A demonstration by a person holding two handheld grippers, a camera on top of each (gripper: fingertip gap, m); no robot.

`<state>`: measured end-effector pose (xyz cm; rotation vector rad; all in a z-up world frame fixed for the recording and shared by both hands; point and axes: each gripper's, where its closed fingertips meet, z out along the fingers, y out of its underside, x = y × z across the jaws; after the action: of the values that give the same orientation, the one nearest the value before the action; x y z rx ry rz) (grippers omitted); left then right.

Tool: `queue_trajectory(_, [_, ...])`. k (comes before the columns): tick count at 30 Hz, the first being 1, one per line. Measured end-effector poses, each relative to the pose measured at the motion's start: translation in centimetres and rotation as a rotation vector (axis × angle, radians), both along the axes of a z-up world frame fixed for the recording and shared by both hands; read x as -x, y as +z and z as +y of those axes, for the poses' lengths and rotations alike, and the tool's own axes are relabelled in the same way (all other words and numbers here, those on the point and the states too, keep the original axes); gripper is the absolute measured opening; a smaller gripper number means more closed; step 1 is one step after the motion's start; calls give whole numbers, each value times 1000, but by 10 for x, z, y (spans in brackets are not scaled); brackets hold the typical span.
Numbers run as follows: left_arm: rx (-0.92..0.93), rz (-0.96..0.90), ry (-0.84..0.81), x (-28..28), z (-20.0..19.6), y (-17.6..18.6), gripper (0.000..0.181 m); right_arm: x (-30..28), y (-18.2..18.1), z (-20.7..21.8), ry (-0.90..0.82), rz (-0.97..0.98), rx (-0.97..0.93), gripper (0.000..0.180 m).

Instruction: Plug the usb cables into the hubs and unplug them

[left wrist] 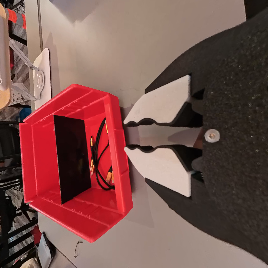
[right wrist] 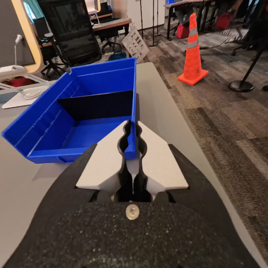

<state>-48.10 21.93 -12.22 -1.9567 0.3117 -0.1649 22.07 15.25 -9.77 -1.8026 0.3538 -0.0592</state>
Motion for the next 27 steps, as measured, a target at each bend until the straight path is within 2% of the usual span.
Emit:
queue_trajectory(4, [-9, -4, -4, 0, 2, 1, 23, 33, 32, -25, 17, -158, -51, 3])
queue_trajectory(8, [8, -58, -16, -3, 6, 0, 23, 99, 25, -19, 135, -257, -53, 1])
queue_trajectory(10, [20, -94, -28, -6, 8, -1, 23, 138, 26, -10, 241, -254, -86, 1])
queue_trajectory(13, [32, -106, -46, -10, 13, -4, 23, 165, 26, -1, 294, -156, -126, 0])
queue_trajectory(22, [25, -75, -40, -9, 19, -5, 23, 159, -20, 6, 333, -60, 49, 0])
queue_trajectory(27, [15, -12, -33, -6, 20, -3, 23, 169, -25, 5, 362, -4, 73, 0])
